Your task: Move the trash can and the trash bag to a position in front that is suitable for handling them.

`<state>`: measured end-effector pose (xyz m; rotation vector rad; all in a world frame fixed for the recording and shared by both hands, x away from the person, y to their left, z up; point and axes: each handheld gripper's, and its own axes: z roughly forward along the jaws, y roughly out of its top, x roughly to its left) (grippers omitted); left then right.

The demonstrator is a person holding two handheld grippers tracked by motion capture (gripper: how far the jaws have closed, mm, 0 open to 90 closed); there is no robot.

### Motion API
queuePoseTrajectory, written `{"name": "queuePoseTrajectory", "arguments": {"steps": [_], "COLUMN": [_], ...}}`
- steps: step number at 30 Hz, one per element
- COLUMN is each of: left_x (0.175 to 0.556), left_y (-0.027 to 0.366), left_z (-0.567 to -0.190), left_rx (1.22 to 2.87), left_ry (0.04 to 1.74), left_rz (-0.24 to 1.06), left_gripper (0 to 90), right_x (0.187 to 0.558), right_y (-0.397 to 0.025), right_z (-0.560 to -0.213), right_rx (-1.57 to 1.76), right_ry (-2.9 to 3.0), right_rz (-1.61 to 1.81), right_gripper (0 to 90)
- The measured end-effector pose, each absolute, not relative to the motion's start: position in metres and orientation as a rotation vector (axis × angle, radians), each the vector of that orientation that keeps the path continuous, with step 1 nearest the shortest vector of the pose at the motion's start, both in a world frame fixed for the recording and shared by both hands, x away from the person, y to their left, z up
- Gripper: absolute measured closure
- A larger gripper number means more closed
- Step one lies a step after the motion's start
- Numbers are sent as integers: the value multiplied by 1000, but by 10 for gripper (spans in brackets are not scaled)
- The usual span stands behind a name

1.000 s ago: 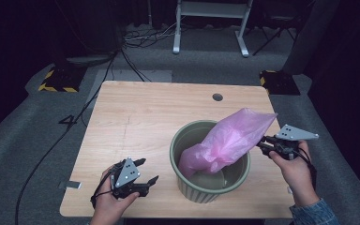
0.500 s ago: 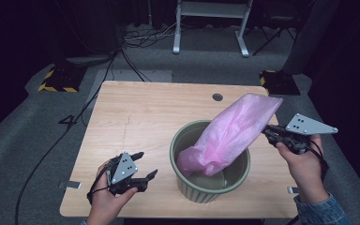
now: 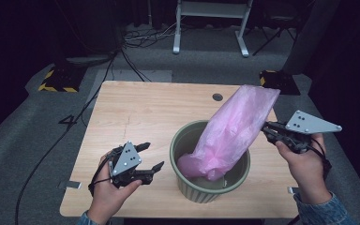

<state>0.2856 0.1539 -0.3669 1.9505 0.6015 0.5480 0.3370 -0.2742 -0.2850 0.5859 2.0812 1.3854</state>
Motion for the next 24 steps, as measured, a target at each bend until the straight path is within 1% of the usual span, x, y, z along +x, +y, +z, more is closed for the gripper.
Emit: {"name": "queuePoseTrajectory", "arguments": {"steps": [6, 12, 24], "left_x": [288, 291, 291], "left_y": [145, 133, 117], "left_z": [-352, -343, -329], "left_rx": [1928, 1939, 1941], "left_ry": [555, 513, 436], "left_rz": [526, 524, 502], "left_gripper": [284, 285, 284], "right_x": [335, 334, 329], "right_y": [-269, -264, -256], "right_z": [-281, -280, -277], "right_rx": [567, 554, 533], "right_ry": [2085, 2087, 2089], "right_rz": [1385, 1383, 1384], "right_gripper": [898, 898, 897]}}
